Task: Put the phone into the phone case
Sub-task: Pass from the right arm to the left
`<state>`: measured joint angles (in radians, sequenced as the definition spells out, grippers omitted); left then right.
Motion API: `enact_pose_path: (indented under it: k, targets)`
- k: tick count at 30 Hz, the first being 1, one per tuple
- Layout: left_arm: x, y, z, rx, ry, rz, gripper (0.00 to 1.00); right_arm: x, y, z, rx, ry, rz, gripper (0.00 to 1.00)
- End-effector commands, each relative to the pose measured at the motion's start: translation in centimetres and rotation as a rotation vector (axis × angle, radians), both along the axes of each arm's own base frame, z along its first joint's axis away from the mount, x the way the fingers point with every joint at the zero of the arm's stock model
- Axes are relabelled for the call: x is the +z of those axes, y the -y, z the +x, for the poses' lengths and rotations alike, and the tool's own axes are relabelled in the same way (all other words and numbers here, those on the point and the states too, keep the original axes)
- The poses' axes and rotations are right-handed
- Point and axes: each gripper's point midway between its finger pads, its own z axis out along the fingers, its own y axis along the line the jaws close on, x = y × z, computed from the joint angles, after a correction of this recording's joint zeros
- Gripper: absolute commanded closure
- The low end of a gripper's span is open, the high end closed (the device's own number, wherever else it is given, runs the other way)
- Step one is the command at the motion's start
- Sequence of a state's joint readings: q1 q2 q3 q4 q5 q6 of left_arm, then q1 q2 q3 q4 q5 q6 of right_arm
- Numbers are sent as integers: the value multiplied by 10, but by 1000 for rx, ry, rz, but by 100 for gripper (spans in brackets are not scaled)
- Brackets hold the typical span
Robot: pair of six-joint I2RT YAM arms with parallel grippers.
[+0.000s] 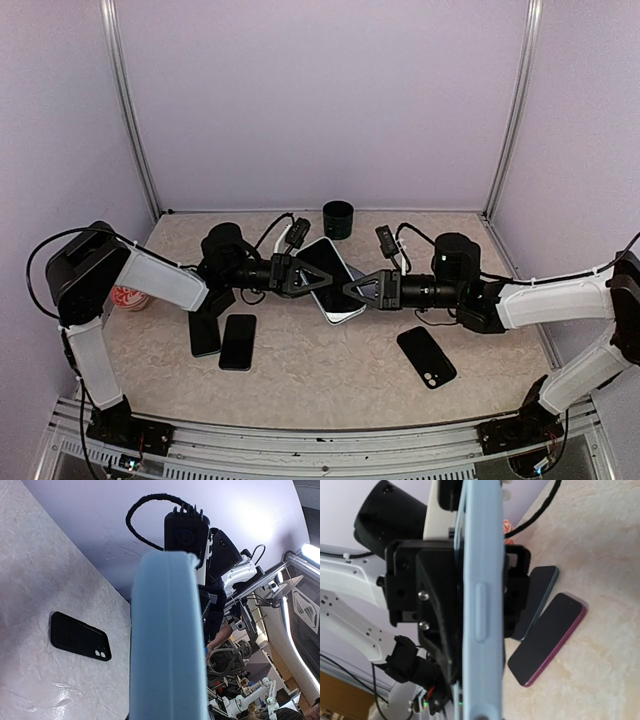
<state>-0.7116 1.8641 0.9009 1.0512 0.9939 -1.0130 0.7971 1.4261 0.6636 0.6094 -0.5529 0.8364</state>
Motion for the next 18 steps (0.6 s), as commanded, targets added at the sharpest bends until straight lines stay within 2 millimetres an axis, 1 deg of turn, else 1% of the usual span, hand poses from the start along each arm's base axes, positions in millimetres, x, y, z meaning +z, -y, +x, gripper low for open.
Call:
enact_pose_path:
  k: [1, 5, 9, 13, 18]
  targets:
    - [5, 8, -4, -14, -21, -1, 100, 16, -6, -2, 12, 122, -60, 78]
    - [6, 8, -4, -16, -19, -4, 100, 14, -3, -8, 41, 147, -122, 64]
    - [7, 7, -3, -11, -17, -6, 100, 11, 7, -13, 39, 152, -170, 55]
    - [7, 3, 2, 13, -20, -7, 100, 8, 21, -18, 14, 158, -216, 53]
    - [9, -2, 7, 27, -41, -19, 100, -9, 39, -21, -19, 153, -319, 53]
